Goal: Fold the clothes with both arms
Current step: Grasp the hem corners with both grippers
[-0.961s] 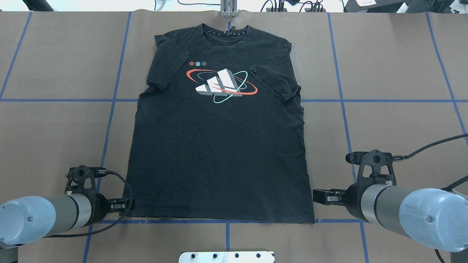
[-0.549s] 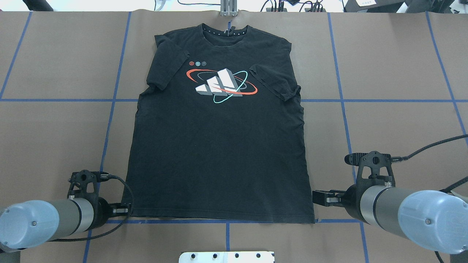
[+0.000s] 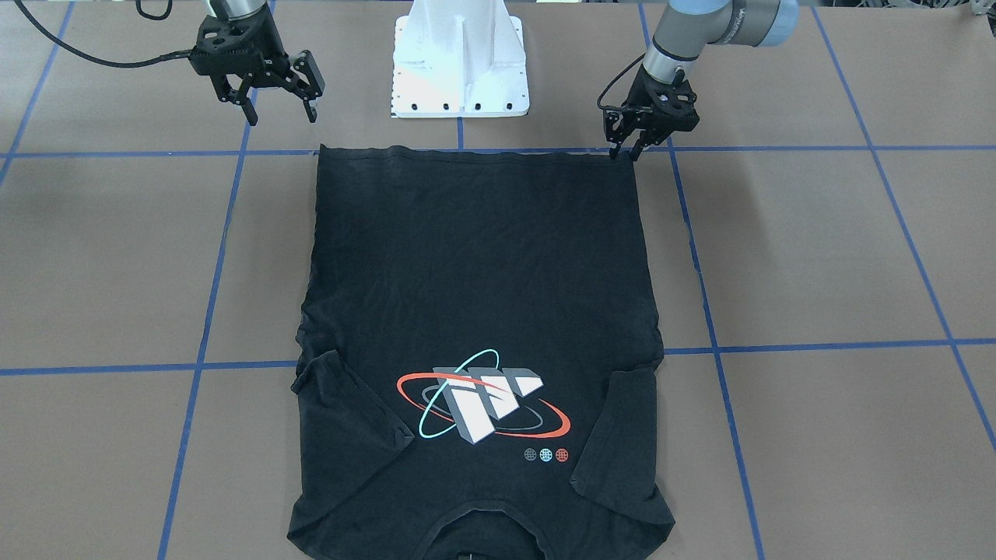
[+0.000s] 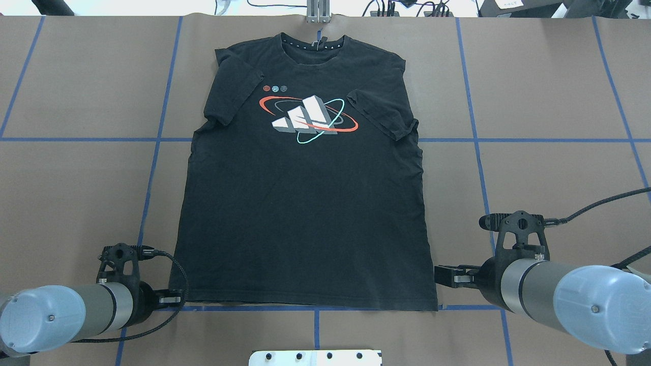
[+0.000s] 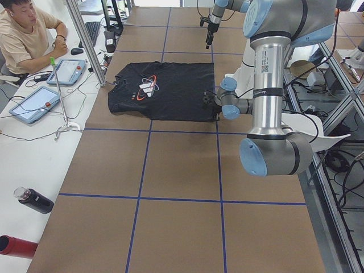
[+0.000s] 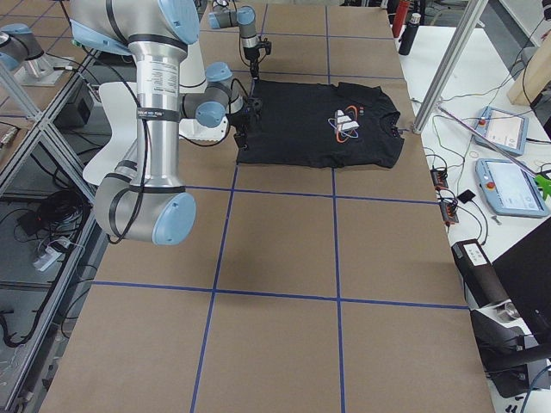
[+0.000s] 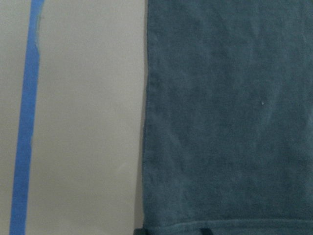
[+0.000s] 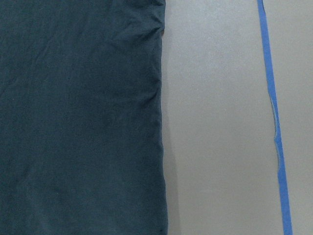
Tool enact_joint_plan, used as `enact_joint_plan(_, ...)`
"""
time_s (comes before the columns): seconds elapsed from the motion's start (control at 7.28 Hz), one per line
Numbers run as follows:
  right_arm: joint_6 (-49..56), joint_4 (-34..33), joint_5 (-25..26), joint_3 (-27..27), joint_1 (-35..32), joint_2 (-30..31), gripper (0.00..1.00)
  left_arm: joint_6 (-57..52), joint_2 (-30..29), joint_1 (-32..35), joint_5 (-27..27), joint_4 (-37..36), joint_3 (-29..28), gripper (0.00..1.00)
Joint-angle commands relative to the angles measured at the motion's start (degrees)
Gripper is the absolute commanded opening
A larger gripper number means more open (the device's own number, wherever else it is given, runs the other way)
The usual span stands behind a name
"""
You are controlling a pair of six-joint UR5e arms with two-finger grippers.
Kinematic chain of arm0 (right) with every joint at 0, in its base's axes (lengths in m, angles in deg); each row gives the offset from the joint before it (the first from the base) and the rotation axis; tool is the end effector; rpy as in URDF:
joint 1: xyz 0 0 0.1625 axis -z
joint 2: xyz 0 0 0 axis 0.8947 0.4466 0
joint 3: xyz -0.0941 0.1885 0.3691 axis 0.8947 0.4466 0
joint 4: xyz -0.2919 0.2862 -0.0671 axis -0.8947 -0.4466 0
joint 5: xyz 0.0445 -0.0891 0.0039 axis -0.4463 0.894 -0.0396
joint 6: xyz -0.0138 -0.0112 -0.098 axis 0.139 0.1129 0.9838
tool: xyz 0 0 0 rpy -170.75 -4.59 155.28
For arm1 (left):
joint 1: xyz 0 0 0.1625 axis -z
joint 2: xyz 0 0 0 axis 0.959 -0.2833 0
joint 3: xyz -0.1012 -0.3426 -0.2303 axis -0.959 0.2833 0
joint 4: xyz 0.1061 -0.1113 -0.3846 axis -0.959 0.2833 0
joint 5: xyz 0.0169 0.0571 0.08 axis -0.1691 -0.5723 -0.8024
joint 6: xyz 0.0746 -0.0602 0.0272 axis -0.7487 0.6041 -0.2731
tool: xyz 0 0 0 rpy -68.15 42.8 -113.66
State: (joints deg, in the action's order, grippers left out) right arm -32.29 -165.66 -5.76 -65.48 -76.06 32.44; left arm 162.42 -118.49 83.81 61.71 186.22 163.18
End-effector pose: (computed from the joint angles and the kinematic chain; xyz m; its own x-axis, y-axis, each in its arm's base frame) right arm -0.3670 -0.2262 0.3085 0.6606 0.0224 0.7504 -0.1937 0.9708 0.1416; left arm 0.4365 -0.2164 0.4100 0.5880 -0.0005 -0.8089 0.1324 0.9866 0.0956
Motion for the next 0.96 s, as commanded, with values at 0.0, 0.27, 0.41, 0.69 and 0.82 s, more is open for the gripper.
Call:
enact_joint_plan(0.0,0.00,0.00,0.00,0.00,0.02,0.00,1.00,0.00,0.35,0.02,0.00,-0.03,0.00,0.34)
enact_joint_plan(0.27,0.00,0.00,0.00,0.00,-0.07,0.00,1.00,0.00,0.35,0.02,0.09,-0.21,-0.09,0.27)
enact_joint_plan(0.41,0.00,0.00,0.00,0.00,0.02,-0.09,1.00,0.00,0.43,0.02,0.00,-0.21,-0.09,0.21)
enact_joint_plan(0.69,0.00,0.00,0.00,0.00,0.02,0.00,1.00,0.00,0.87,0.11,0.00,-0.21,0.00,0.00)
enact_joint_plan(0.82,0.00,-0.09,0.09,0.00,0.02,0.17,1.00,0.00,0.79,0.11,0.00,-0.21,0.08,0.00)
